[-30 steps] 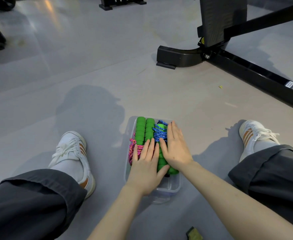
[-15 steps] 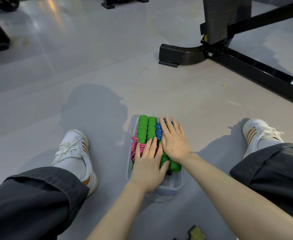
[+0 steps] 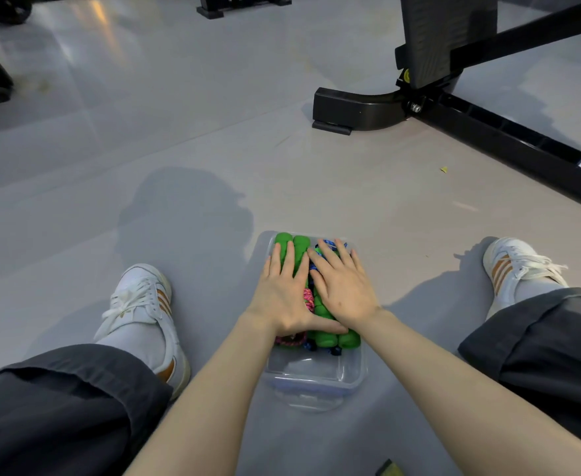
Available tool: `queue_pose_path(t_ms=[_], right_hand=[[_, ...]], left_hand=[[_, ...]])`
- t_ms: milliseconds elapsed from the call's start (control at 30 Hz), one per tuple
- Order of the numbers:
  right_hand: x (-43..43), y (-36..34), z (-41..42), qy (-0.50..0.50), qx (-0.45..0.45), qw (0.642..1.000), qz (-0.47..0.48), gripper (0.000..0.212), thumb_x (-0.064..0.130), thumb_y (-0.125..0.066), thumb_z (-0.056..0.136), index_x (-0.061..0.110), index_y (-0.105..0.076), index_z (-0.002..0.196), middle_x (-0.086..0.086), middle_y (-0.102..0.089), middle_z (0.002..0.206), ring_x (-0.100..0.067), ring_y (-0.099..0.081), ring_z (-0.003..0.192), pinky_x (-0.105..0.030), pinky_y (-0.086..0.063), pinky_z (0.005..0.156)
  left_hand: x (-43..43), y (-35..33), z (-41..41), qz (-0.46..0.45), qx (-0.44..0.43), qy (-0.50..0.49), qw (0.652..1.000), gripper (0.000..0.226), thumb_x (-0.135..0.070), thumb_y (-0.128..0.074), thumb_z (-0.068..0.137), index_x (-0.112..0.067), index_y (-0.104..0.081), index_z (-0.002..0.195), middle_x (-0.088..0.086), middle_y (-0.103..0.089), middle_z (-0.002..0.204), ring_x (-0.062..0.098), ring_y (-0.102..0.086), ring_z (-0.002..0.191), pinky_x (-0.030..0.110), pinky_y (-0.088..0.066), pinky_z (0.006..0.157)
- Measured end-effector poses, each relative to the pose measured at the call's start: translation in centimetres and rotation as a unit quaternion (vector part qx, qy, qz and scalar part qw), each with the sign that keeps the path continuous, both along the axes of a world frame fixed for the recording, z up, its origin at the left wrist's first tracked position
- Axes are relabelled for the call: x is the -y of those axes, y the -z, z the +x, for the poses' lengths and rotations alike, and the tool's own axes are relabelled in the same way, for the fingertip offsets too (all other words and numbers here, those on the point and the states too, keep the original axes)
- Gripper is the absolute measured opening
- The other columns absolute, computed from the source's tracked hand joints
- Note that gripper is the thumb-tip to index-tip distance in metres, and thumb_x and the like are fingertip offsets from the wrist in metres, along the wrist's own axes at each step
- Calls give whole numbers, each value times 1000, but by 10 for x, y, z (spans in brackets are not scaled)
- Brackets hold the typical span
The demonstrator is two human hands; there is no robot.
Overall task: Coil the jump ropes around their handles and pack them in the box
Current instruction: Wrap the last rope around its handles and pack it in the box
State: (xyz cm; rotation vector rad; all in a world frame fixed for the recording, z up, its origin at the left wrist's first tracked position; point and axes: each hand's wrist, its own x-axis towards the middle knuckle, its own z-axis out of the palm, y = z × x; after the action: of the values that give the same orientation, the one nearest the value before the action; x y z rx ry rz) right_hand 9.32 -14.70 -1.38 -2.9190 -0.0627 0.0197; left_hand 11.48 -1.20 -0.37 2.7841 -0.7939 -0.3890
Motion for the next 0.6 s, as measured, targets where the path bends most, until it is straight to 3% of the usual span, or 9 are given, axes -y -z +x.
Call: queue_pose_path(t_ms=[133,233,367,467,600], right_hand=[[-2,-3,0,27,-15,999,-14,49,35,-18,101,21,-24,148,-5,-18,157,-26,-4,146,-39,0,118],[-8,-5,2,55,-16,998,-33,47,29,-24,102,17,-25,147,-9,-18,156,-27,-6,146,-41,-1,118],[-17,-6,11,68,-39,996,-43,49,23,-23,101,10,-17,148,-10,-13,157,-27,-3,146,-42,1,118],[-13,-3,12,61,-44,997,-31,50,23,-21,101,9,-16,149,-10,-15,157,-27,-4,146,-41,1,118],[-8,3,13,53,-19,998,1,64,39,-5,94,8,-31,144,-9,-34,149,-25,-19,142,-39,-6,117]], left_hand=[[-1,-1,-1,24,-23,4,999,136,-90,-52,56,-16,9,152,7,17,159,25,24,143,41,6,119],[-4,-1,-4,42,-20,11,999,133,-94,-43,56,-17,7,153,6,14,159,24,22,144,40,5,119],[-7,-1,-7,40,-10,15,999,142,-99,-17,40,-16,6,153,6,10,160,24,20,144,40,3,120],[-5,1,-11,23,-18,8,1000,138,-98,-31,49,-16,7,153,5,12,160,24,21,144,38,5,119],[-4,-2,-12,22,-17,2,1000,128,-90,-45,62,-16,7,153,7,13,159,24,20,144,38,4,120]])
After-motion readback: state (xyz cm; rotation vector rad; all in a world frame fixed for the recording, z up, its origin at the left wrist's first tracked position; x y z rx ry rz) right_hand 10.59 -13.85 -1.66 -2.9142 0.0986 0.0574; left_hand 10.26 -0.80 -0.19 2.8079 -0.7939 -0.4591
